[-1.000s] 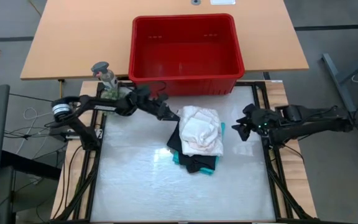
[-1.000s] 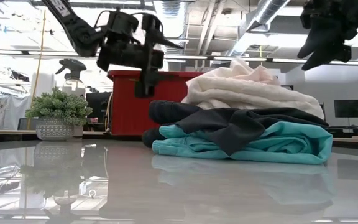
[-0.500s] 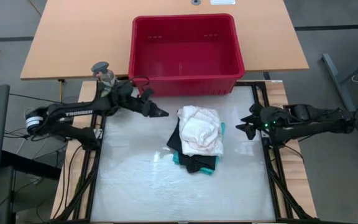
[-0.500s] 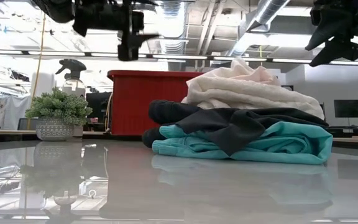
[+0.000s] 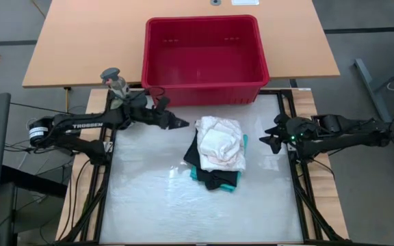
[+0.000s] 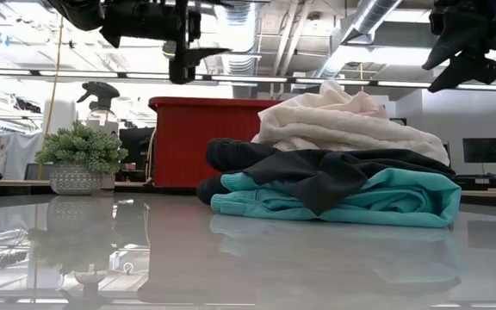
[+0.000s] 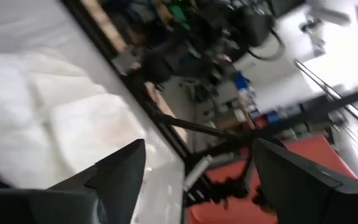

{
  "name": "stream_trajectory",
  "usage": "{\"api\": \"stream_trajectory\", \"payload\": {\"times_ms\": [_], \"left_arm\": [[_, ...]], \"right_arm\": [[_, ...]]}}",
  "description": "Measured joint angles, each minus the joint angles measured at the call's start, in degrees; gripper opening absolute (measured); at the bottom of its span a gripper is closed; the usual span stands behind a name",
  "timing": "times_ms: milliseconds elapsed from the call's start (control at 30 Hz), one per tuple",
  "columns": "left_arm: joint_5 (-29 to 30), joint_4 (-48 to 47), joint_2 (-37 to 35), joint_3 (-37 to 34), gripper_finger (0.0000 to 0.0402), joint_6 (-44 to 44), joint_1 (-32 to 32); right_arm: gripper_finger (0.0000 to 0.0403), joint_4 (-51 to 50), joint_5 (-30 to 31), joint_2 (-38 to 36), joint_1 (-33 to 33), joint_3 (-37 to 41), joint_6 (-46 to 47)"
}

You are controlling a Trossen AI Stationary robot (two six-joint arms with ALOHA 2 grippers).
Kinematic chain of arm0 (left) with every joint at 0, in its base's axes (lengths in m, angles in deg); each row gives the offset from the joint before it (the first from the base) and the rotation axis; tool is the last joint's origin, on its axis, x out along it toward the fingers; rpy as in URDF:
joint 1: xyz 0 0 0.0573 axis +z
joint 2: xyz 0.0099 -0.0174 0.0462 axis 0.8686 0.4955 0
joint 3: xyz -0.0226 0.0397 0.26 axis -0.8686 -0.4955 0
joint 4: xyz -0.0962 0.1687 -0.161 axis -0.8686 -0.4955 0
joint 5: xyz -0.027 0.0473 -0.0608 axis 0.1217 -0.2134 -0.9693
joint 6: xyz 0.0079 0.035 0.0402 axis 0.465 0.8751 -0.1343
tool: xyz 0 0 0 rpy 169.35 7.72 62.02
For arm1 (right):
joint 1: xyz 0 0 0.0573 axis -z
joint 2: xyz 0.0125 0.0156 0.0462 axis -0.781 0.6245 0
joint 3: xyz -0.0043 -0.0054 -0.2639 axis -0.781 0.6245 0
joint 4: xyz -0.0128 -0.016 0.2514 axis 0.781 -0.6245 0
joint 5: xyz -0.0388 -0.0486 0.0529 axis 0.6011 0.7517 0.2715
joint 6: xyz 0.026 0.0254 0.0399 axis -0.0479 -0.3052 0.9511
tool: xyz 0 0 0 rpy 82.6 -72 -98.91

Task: Fold Laundry from Bin
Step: Put the clothes into the red organizer bin

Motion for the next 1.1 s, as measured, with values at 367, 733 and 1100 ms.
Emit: {"api": "stream_trajectory", "payload": {"times_ms": [367,733,1100], "left_arm": [[-5.2,-9.9,0.0,2.3,0.0395,1.5,-2.3],[5.0,-16.3,4.6,2.4,0.0398,3.9,-3.9],[6.2,-14.3,9.5,2.4,0.0398,3.2,-3.9]], "right_arm": [[0.0286,-1.4,-0.5,0.5,0.8,0.7,10.2],[0.0286,22.9,-1.0,2.0,-0.7,18.8,35.0],[0.0286,26.2,3.2,2.7,-1.9,24.4,36.4]]}}
